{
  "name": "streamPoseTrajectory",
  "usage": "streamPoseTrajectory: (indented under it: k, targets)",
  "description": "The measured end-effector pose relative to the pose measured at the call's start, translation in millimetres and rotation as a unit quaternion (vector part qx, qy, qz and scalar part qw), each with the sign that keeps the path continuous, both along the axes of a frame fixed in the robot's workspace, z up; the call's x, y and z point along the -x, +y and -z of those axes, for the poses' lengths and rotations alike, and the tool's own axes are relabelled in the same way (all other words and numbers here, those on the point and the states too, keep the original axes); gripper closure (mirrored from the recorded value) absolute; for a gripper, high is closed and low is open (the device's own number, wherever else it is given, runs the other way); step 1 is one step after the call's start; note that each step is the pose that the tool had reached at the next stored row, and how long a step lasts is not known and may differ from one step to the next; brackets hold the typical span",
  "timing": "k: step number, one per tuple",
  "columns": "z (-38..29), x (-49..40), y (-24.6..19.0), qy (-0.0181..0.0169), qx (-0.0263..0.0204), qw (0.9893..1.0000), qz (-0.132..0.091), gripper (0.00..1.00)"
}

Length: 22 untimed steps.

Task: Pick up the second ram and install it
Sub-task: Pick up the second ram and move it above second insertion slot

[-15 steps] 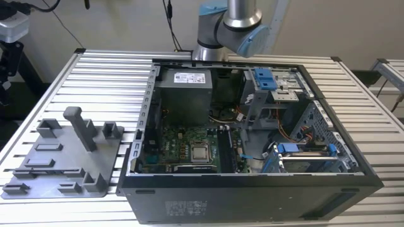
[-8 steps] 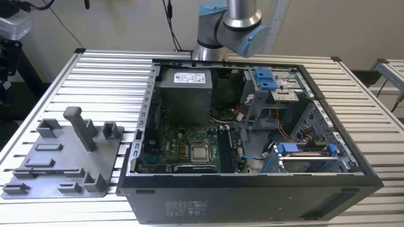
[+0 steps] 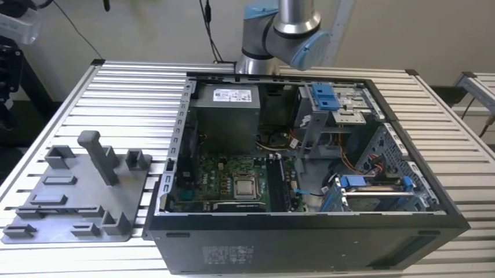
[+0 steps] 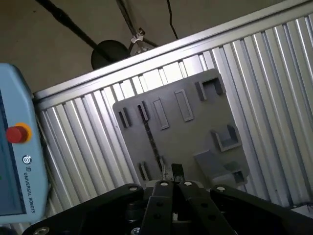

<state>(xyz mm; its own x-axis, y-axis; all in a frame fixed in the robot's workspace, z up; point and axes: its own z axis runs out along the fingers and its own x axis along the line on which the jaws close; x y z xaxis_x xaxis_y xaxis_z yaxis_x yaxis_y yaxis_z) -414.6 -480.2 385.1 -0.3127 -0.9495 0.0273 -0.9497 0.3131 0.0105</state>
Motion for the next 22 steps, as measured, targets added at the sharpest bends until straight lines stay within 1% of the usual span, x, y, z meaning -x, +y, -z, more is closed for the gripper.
streamPoseTrajectory:
  k: [2, 4, 7, 10, 14, 22]
  targets:
    - [0.2, 0.0, 0.0, 0.0, 0.0, 0.9998, -0.018, 0.89]
    - [0.4, 0.0, 0.0, 0.0, 0.0, 0.9993, -0.036, 0.89]
    - [0.7, 0.0, 0.0, 0.0, 0.0, 0.998, -0.064, 0.89]
    - [1.0, 0.0, 0.0, 0.0, 0.0, 0.9961, -0.089, 0.89]
    - [1.4, 0.1, -0.2, -0.0001, -0.0001, 0.9934, -0.115, 0.89]
    - [1.9, 0.0, -1.5, 0.0, 0.0, 0.988, -0.154, 0.89]
